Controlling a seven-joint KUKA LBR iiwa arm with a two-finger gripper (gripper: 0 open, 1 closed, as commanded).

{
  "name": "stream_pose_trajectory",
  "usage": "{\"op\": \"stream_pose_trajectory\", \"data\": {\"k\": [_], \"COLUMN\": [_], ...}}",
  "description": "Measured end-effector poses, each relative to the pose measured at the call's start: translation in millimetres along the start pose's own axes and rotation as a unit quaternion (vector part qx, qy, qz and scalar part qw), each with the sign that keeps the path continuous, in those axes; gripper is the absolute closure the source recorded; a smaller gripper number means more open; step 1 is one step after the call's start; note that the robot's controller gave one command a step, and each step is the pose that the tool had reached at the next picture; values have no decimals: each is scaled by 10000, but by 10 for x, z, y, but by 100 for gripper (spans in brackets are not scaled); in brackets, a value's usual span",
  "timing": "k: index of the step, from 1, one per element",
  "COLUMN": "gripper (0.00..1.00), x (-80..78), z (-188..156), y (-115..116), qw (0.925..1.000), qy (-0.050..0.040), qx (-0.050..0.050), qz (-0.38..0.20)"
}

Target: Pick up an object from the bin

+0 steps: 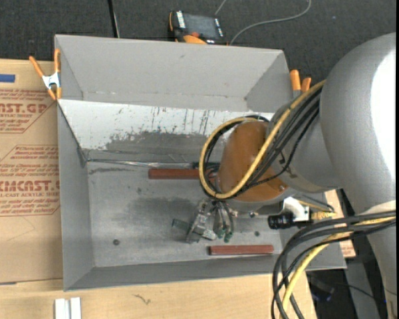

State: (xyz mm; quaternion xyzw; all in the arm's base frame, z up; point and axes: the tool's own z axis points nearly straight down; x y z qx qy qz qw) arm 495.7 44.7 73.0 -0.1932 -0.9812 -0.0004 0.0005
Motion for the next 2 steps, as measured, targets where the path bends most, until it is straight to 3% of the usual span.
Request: {"op": "stream_pose_trajectory", "data": {"k": [2], "gripper": [100], "x": [-13], "z": [-1061], "y": [22], "qw": [10000], "qy": [-32], "qx": [-16], "qz": [-9]}}
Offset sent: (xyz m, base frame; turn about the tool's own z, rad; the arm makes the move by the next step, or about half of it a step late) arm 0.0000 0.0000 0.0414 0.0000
